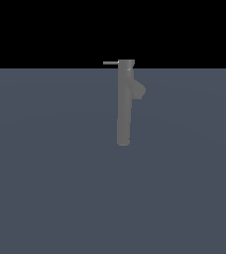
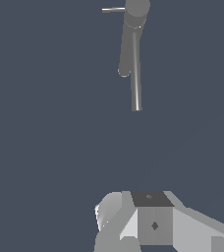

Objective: Turn on the faucet by rotating a designated handle.

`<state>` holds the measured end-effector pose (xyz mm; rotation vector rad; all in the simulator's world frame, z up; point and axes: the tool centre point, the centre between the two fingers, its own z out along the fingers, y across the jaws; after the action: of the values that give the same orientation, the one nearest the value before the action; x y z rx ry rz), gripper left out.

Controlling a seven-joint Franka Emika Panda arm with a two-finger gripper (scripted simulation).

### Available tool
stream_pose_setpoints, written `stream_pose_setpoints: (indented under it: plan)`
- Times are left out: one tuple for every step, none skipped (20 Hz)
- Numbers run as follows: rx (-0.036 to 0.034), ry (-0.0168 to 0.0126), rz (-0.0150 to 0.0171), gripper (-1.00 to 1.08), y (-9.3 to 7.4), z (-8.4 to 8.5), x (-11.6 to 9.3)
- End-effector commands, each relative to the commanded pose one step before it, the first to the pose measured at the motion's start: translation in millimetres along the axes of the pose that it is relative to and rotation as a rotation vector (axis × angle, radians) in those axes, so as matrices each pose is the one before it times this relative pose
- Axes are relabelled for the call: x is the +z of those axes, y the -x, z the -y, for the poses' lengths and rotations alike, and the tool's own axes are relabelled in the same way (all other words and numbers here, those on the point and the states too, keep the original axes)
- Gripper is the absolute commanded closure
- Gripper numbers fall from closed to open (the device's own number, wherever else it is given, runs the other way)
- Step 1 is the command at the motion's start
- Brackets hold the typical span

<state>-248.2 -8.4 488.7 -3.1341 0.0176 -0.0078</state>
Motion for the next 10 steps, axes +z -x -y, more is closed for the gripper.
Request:
stream_pose_setpoints:
  plan:
    - [0.00000,0.00000,0.00000,1.08,0.00,-0.01,0.00]
    - [0.00000,0.00000,0.00000,1.08,-0.29,0.15,0.01]
    - [-0.00008,-0.00073,-0.00064,1.08,-0.54,0.10,-0.18]
    - [-0.00011,-0.00105,-0.00089,1.08,-0.97,0.23,-0.24]
    - [-0.00014,-0.00140,-0.00117,1.08,-1.36,0.35,-0.31]
    - [-0.00018,-0.00168,-0.00139,1.08,-1.71,0.49,-0.35]
    - [-0.00017,-0.00160,-0.00131,1.08,-1.44,0.40,-0.33]
    - [-0.00012,-0.00120,-0.00097,1.08,-0.98,0.29,-0.24]
    - [-0.00007,-0.00076,-0.00061,1.08,-0.56,0.19,-0.15]
    - [0.00000,0.00000,0.00000,1.08,-0.28,0.25,0.02]
